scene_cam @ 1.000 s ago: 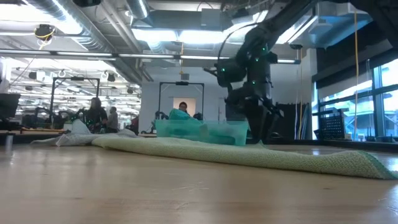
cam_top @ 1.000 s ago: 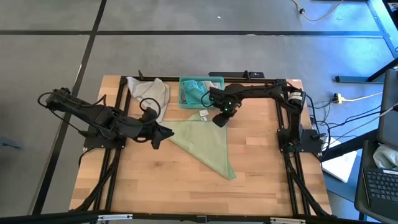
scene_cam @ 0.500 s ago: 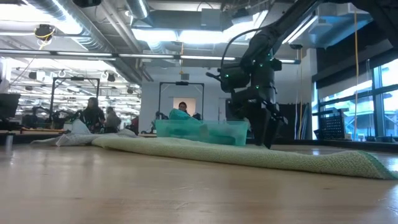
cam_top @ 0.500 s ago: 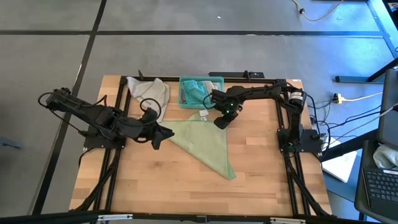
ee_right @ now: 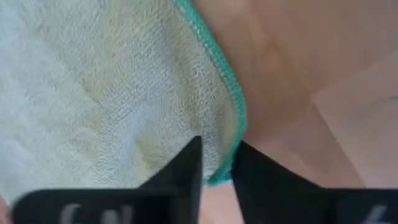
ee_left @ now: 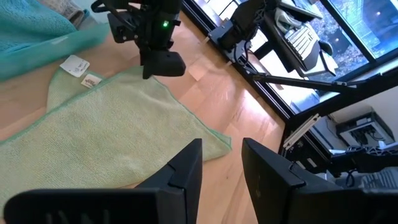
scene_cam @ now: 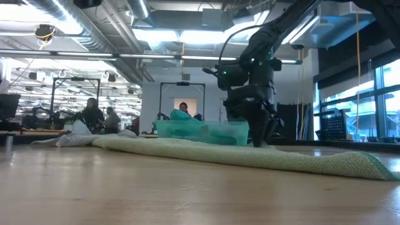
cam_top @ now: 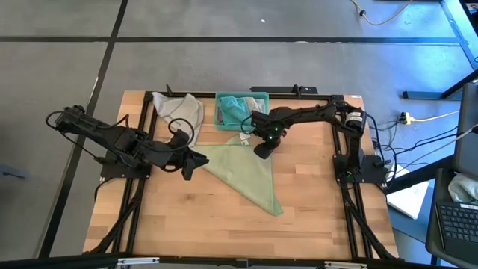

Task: Fold microfiber towels
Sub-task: Fold the green towel

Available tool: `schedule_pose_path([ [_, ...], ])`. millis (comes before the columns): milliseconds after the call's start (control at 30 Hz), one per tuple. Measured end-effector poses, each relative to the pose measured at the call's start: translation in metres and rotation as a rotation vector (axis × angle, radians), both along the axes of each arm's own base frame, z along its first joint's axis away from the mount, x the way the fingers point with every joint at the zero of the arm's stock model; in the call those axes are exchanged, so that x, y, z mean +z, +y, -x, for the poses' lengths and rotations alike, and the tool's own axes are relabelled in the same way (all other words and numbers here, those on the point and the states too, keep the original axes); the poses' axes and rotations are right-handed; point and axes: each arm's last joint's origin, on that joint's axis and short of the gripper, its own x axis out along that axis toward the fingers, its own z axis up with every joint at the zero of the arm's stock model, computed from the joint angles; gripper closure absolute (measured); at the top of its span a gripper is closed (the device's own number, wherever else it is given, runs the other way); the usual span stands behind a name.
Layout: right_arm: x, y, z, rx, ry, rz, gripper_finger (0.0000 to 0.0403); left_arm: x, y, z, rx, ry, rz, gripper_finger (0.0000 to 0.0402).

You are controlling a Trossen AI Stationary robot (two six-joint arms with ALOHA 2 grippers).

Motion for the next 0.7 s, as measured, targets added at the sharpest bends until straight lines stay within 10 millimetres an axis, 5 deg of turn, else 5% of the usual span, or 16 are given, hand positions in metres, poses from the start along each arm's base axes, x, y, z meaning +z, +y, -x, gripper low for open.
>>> schedule_pose_path([
  [133,0.004,0.008,-0.001,0.057,-0.015,0.011,0.039,0.0,0.0,0.0,0.0,0.0,0.0,0.0294],
  [367,0.04,0.029,-0.012,0.141,-0.18,0.0,0.0397,0.0,0.0,0.0,-0.005,0.005,-0.011,0.0294],
  [700,0.101,0.116,-0.057,0.379,-0.616,-0.225,0.0399,0.0,0.0,0.0,-0.023,0.01,-0.045,0.0294],
])
